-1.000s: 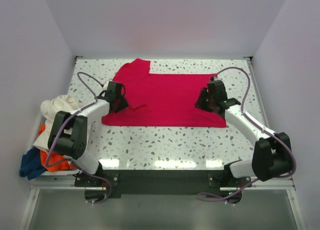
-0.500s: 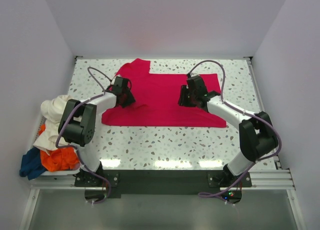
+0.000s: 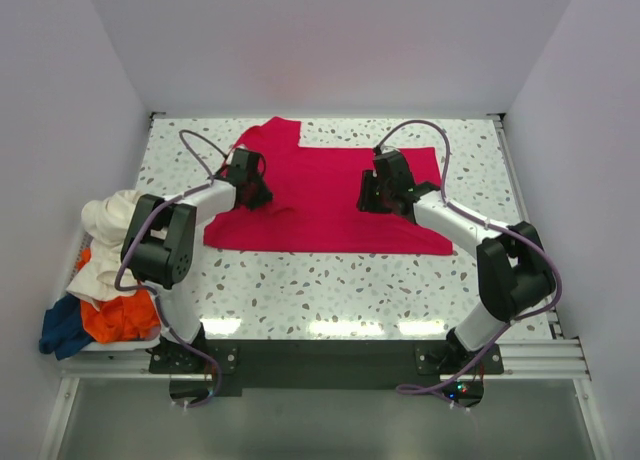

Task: Fold and stack the t-shirts
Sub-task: Fold the tshirt

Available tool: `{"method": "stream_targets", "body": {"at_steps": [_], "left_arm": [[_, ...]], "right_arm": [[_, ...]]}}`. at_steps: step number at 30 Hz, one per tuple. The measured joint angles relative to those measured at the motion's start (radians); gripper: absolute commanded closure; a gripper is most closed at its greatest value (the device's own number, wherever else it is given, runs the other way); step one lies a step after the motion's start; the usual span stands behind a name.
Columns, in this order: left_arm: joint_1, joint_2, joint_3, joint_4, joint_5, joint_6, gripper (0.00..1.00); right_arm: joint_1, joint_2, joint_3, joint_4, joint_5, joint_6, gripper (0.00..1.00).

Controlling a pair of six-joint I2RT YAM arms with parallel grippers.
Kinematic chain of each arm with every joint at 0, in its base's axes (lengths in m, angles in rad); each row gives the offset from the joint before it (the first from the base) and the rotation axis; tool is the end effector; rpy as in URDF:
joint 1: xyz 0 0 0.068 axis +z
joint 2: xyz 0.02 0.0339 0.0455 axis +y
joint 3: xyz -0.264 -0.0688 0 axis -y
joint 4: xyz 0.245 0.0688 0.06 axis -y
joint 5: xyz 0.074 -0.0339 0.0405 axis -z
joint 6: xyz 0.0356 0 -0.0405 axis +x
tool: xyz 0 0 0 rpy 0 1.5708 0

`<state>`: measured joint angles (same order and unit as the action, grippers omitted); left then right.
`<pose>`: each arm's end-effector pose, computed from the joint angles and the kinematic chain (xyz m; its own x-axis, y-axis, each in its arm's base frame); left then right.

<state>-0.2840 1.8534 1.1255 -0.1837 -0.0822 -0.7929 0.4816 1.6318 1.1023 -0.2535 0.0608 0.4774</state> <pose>0.3690 -0.1047 0.1623 -0.6971 -0.5361 -0.4761 -0.3785 0.8391 -0.3908 0.3161 0.1627 0.2278 -0.7502 0.1254 -0.6492 -0.0895 0.9536 0.2876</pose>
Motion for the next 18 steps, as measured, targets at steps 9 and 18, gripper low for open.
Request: {"method": "stream_targets", "body": {"at_steps": [9, 18], "left_arm": [[0.0, 0.0, 0.032, -0.007, 0.009, 0.0, 0.76], [0.0, 0.019, 0.057, -0.011, 0.024, 0.0, 0.89]], "right_arm": [[0.0, 0.0, 0.0, 0.0, 0.001, -0.001, 0.62], [0.0, 0.002, 0.0, 0.002, 0.001, -0.001, 0.62]]}}
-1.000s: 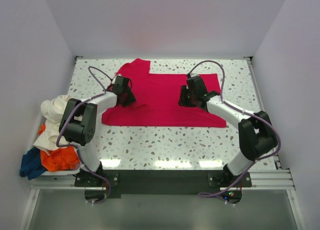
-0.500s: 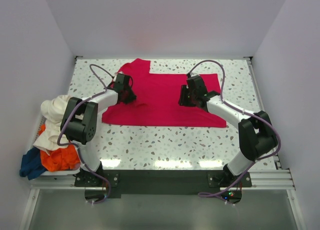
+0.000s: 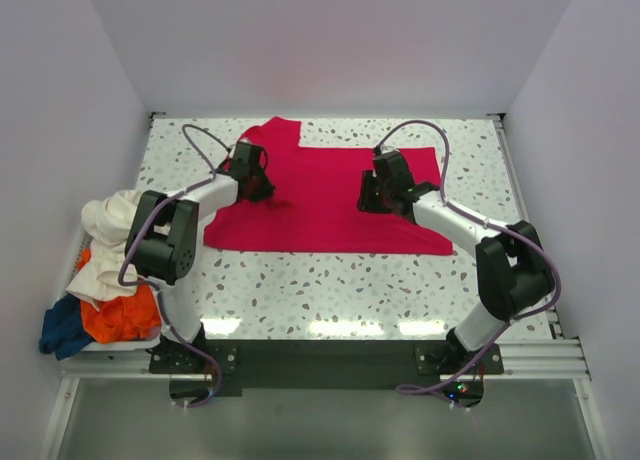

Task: Fold and stack the t-shirts
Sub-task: Fold the tshirt

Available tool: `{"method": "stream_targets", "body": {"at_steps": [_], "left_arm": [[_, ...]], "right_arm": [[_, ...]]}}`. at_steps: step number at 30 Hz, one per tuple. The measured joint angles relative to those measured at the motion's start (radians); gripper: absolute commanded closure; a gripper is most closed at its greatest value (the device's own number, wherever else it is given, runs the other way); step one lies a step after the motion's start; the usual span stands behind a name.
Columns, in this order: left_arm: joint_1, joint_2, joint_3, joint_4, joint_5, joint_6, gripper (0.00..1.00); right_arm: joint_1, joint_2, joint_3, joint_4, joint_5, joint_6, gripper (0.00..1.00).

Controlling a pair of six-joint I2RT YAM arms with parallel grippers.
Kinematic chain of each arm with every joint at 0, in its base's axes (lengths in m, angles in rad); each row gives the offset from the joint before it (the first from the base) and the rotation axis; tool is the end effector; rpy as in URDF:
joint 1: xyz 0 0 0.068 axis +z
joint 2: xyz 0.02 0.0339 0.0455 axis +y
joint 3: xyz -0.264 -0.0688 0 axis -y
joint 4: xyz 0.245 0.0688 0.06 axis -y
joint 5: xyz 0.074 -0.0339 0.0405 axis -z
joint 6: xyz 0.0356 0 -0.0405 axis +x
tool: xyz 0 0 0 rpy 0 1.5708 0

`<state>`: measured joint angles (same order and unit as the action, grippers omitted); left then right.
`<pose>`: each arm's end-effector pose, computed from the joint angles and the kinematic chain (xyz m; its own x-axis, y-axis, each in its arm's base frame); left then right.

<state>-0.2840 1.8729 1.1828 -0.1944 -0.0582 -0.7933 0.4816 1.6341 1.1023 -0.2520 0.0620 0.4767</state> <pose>0.3799 -0.1087 0.1711 -0.6951 -0.5383 -0.4766 -0.3578 0.8340 -0.4200 0.3164 0.1629 0.2271 -0.7502 0.1247 -0.6493 -0.0891 0.9540 0.2861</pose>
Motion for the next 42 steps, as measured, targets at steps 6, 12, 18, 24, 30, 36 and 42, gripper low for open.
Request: {"method": "stream_targets", "body": {"at_steps": [6, 12, 18, 24, 30, 36, 42], "left_arm": [[0.0, 0.082, 0.084, 0.0, 0.011, 0.0, 1.0], [0.0, 0.127, 0.13, 0.005, 0.021, 0.0, 1.0], [0.0, 0.148, 0.145, 0.036, 0.057, 0.007, 1.0], [-0.001, 0.166, 0.15, 0.066, 0.092, 0.023, 1.0], [0.0, 0.166, 0.145, 0.097, 0.108, 0.027, 1.0], [-0.001, 0.166, 0.143, 0.138, 0.134, 0.028, 1.0], [0.0, 0.166, 0.13, 0.172, 0.145, 0.038, 0.58]], "right_arm": [[0.0, 0.013, 0.0, 0.005, 0.0, -0.001, 0.62], [0.0, 0.016, 0.0, 0.006, 0.015, -0.002, 0.62], [0.0, 0.016, -0.002, 0.007, 0.048, -0.006, 0.62], [0.0, 0.018, -0.002, 0.01, 0.058, -0.006, 0.62], [0.0, 0.04, -0.003, 0.013, 0.06, -0.006, 0.62], [0.0, 0.043, -0.005, 0.014, 0.068, -0.006, 0.62], [0.0, 0.043, -0.01, 0.014, 0.078, -0.007, 0.61]]}}
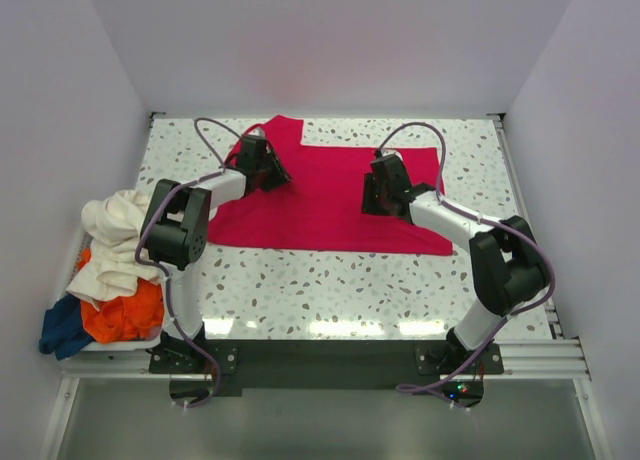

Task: Fold and stack the t-shirts
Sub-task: Fold the tshirt

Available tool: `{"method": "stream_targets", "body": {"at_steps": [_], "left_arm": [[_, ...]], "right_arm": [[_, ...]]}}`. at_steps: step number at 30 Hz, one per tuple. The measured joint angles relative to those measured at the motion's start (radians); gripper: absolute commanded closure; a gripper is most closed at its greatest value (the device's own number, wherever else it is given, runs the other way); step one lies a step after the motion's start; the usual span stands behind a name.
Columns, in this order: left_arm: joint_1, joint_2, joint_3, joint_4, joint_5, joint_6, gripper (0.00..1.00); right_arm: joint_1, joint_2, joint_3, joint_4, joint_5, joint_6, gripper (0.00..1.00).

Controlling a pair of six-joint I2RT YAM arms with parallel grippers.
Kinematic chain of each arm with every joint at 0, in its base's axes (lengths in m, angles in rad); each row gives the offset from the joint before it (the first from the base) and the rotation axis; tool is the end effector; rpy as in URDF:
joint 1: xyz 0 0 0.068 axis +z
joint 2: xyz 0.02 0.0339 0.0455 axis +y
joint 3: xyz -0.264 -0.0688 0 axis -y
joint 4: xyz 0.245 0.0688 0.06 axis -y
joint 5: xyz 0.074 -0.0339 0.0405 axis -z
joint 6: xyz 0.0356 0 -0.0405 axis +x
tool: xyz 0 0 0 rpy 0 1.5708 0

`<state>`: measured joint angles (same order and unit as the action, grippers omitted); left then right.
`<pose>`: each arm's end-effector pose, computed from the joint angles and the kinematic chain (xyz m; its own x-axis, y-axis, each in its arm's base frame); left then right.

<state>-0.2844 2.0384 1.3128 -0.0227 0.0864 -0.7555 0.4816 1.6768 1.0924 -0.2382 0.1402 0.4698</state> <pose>0.4237 -0.1271 0.1570 -0.7087 -0.5045 -0.4932 -0.2001 0.8141 -0.5452 0.3211 0.1622 0.2108 -0.7487 0.1145 -0.6530 -0.0398 0.9754 0.2167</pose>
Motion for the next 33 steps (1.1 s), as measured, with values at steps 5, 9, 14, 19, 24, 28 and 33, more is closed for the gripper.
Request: {"method": "stream_targets", "body": {"at_steps": [5, 9, 14, 19, 24, 28, 33], "left_arm": [[0.006, -0.024, -0.053, 0.028, -0.001, -0.001, 0.38], [0.025, -0.087, -0.105, 0.035, -0.009, 0.0, 0.38], [0.034, -0.198, -0.172, 0.042, -0.063, -0.004, 0.37], [0.008, -0.276, -0.233, 0.013, -0.158, -0.026, 0.37], [-0.002, -0.286, -0.327, -0.021, -0.236, -0.085, 0.37], [-0.003, -0.316, -0.406, -0.011, -0.276, -0.124, 0.37], [-0.007, -0.366, -0.475, 0.003, -0.313, -0.153, 0.37]], "right_arm": [[0.0, 0.0, -0.001, 0.0, 0.004, -0.004, 0.55], [0.0, 0.0, -0.001, 0.0, 0.013, -0.013, 0.47], [0.0, 0.008, 0.002, -0.005, 0.039, -0.021, 0.39], [0.0, 0.019, -0.001, -0.017, 0.063, -0.02, 0.37], [0.0, 0.019, -0.014, -0.017, 0.08, -0.019, 0.37], [0.0, 0.019, -0.043, -0.016, 0.087, -0.011, 0.37], [0.0, 0.019, -0.12, -0.011, 0.103, 0.029, 0.37]]}}
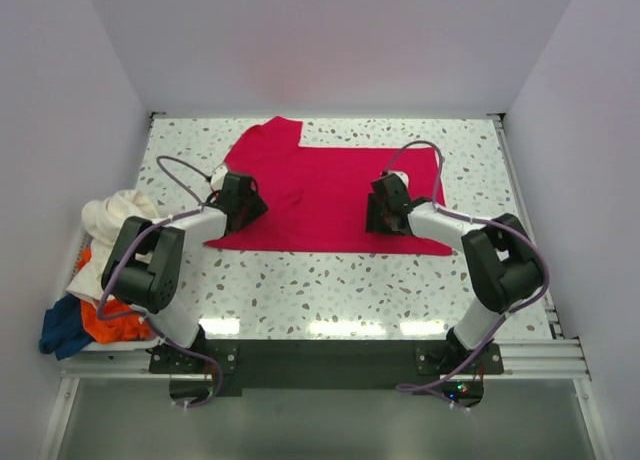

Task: Fold and stack the t-shirts
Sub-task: Fold the tshirt

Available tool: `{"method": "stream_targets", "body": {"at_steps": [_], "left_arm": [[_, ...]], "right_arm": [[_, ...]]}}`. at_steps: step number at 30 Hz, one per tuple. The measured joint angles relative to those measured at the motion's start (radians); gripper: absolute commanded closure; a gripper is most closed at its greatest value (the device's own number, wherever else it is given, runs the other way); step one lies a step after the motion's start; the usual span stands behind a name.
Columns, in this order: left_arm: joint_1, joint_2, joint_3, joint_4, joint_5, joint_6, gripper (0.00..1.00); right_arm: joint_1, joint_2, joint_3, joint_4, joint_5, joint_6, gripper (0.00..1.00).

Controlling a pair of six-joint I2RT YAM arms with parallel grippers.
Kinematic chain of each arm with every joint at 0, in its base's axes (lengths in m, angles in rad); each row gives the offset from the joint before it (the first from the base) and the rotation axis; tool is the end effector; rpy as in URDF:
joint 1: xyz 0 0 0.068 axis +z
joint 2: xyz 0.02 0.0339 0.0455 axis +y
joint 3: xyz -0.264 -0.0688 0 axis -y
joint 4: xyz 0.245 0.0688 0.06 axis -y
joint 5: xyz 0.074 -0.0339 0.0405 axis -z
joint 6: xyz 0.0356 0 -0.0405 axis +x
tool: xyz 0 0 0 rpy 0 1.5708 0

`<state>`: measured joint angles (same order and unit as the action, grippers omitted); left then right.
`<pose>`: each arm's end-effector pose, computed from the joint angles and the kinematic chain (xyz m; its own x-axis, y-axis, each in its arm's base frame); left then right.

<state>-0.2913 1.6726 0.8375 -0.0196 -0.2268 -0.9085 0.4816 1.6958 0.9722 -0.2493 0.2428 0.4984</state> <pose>0.3156 -0.0863 0.1528 -0.5535 -0.6362 -0.5374 -0.4847 0.7709 -0.4134 0.3029 0.1487 0.1685 -0.8010 0.1049 -0.5894 0.0606 0.9937 0.0945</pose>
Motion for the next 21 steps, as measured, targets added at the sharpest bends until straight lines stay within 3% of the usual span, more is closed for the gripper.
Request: {"method": "stream_targets", "body": {"at_steps": [8, 21], "left_arm": [[-0.011, -0.049, -0.074, 0.038, -0.048, -0.045, 0.37], [-0.027, -0.249, -0.285, 0.071, -0.042, -0.052, 0.37]], "right_arm": [[0.0, -0.035, -0.083, 0.049, 0.001, 0.054, 0.37], [0.003, -0.294, -0.339, 0.087, -0.093, 0.166, 0.37]]}}
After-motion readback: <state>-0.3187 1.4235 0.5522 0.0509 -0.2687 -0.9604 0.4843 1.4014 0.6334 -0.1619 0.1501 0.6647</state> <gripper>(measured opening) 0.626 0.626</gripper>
